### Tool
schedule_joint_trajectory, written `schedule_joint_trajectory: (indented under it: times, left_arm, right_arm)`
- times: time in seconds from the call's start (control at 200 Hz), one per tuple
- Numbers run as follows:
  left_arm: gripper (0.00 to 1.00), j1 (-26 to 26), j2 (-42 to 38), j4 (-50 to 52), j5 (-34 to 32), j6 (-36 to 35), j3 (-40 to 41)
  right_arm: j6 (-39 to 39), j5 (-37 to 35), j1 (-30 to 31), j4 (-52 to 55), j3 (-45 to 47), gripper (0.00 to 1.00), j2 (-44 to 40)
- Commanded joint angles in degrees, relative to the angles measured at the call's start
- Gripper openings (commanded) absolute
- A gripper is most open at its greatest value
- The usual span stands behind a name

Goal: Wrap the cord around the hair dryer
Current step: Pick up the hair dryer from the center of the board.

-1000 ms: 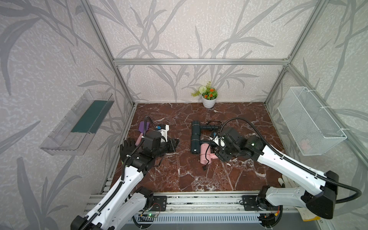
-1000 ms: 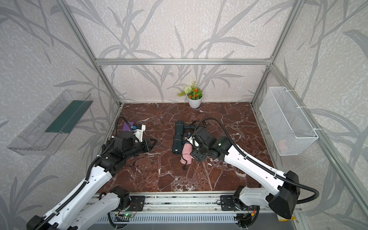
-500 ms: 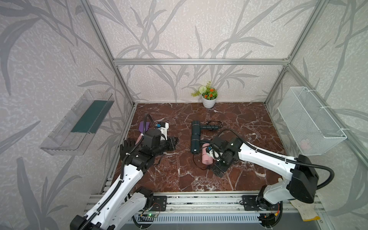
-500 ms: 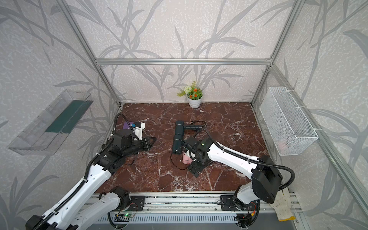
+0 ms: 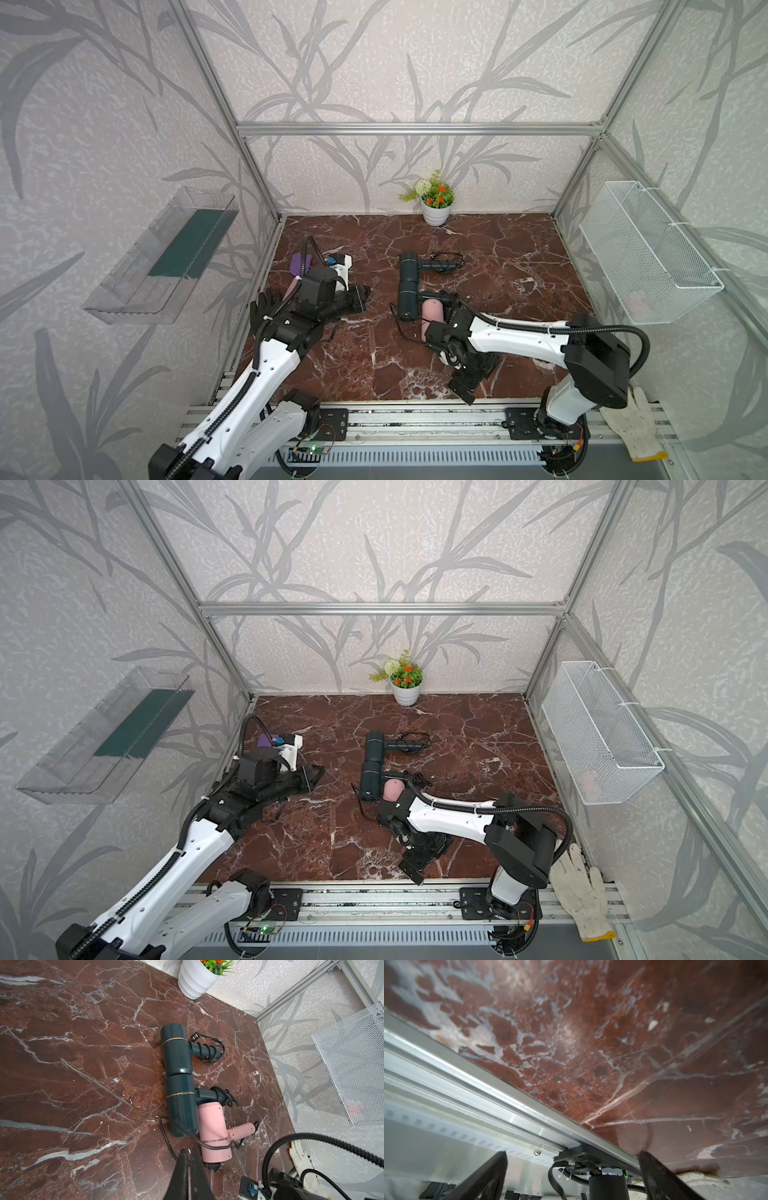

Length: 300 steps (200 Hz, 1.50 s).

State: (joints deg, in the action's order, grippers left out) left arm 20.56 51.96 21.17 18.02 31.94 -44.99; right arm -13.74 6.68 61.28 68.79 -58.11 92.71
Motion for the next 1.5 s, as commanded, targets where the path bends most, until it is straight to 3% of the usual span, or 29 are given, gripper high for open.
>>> schedule_joint_trajectory:
  times: [0.0,0.065,0.145,0.325,0.39,0.51,0.77,0.85,1.275,1.495]
  left_arm:
    - [0.07,-0.3,0.4,0.1,-0.2,-1.0,-1.7]
    - [0.07,-0.3,0.7,-0.2,0.2,-0.6,-1.6]
    - [0.07,-0.3,0.7,-0.4,0.7,0.0,-1.4]
    - [0.07,-0.4,-0.6,0.5,0.3,1.2,-0.6]
    - [0.07,-0.4,-1.1,0.9,0.0,1.5,-0.4]
    - [0.07,-0.3,-1.7,1.5,-0.4,1.5,0.2]
    - [0.07,-0.4,-0.7,0.3,0.2,2.4,0.8]
    - [0.07,-0.3,-0.6,0.2,0.1,2.5,0.9]
    - [0.07,-0.3,-0.9,0.3,-0.3,2.3,1.6]
    - [0.07,-0.4,-1.6,1.2,-0.7,1.8,1.5]
  right_arm:
    - [-0.8,-1.0,-0.2,0.0,-1.5,0.99,-7.2]
    - [-1.6,-2.8,-2.1,-3.2,-3.8,1.0,-11.7]
    - [-4.5,-4.1,-9.4,-9.3,-5.3,0.95,-16.8]
    - [-19.5,-9.5,-20.7,-17.0,-4.6,0.82,-20.7]
    - [-22.4,-12.9,-21.3,-15.5,-4.8,0.82,-19.1]
    - [-31.6,-12.3,-22.9,-14.4,-2.7,0.84,-17.5]
    - [-59.8,-9.0,-23.0,-34.9,14.6,0.82,-24.7]
    - [-65.3,-10.1,-23.0,-36.6,16.1,0.82,-24.5]
    - [-79.9,-13.6,-23.0,-45.7,17.8,0.78,-16.0]
    - [-83.3,-14.8,-23.2,-52.6,20.0,0.67,-9.8]
